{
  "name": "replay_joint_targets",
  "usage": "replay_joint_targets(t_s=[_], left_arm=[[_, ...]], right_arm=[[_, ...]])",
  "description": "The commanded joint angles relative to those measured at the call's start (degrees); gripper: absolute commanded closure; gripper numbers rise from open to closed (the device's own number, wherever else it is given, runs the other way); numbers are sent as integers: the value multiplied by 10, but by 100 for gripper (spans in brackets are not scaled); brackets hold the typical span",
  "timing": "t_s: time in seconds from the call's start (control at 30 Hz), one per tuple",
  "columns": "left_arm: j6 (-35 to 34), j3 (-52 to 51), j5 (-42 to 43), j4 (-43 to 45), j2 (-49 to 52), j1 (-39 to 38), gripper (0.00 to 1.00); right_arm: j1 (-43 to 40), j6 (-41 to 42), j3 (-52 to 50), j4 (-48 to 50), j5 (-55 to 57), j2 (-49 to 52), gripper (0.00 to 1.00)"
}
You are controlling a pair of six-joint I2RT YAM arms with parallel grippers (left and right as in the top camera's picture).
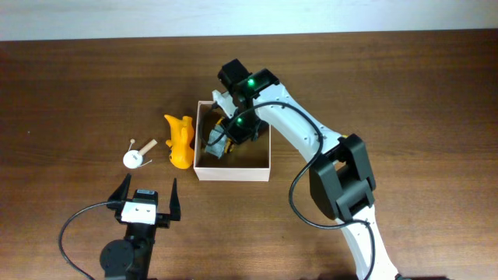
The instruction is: Pack container
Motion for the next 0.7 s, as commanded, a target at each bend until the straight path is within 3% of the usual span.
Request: replay_joint_targets(t_s=[0.0, 0.67], left_arm=[[10, -3, -4, -2, -5, 2, 1], [10, -3, -4, -2, -5, 2, 1]], right_arm=[[13, -23, -2, 14, -11, 2, 82], [15, -53, -2, 70, 6, 2, 82]])
